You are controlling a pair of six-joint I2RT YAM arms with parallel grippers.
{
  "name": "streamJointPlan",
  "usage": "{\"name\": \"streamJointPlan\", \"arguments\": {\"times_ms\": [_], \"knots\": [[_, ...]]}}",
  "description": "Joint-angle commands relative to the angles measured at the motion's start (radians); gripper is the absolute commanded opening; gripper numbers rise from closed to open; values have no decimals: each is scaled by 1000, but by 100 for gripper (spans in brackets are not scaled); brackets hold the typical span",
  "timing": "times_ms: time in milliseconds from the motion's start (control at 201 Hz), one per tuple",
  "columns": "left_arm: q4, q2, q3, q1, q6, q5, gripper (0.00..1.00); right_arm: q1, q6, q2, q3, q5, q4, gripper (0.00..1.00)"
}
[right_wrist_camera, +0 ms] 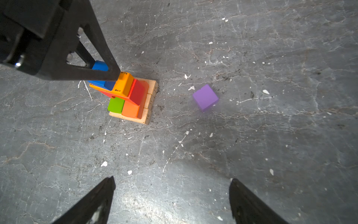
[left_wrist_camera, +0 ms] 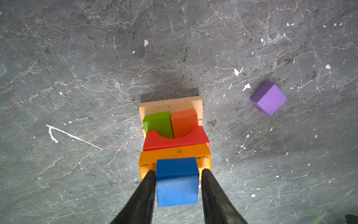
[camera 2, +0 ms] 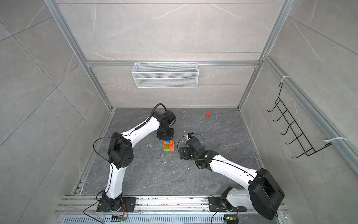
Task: Build the wood block tower
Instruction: 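Lower the blue cube onto the yellow-orange bar with the left gripper, then open the left gripper and raise it while the right gripper reaches toward the red cube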
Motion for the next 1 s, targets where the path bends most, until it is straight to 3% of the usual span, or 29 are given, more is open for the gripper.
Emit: {"name": "streamJointPlan", "arguments": {"times_ms": [0, 114, 453, 563, 727, 991], "knots": [[-32, -8, 30, -5, -16, 11, 45, 6, 0, -12, 0, 17, -20, 92], [-31, -15, 33, -5, -16, 5, 55, 6, 9, -14, 1, 20, -18, 92], [-39, -44, 102, -8, 3, -32, 99, -10, 21, -18, 59, 115, -76, 99], [-52, -59, 133, -8, 17, -49, 100, -53, 23, 15, 131, 150, -143, 99], [-60, -104, 112, -8, 29, -78, 100, -189, 26, 121, 260, 77, -213, 99], [55, -254, -140, -6, 20, -96, 100, -326, -29, 352, 485, 26, -215, 93]]}}
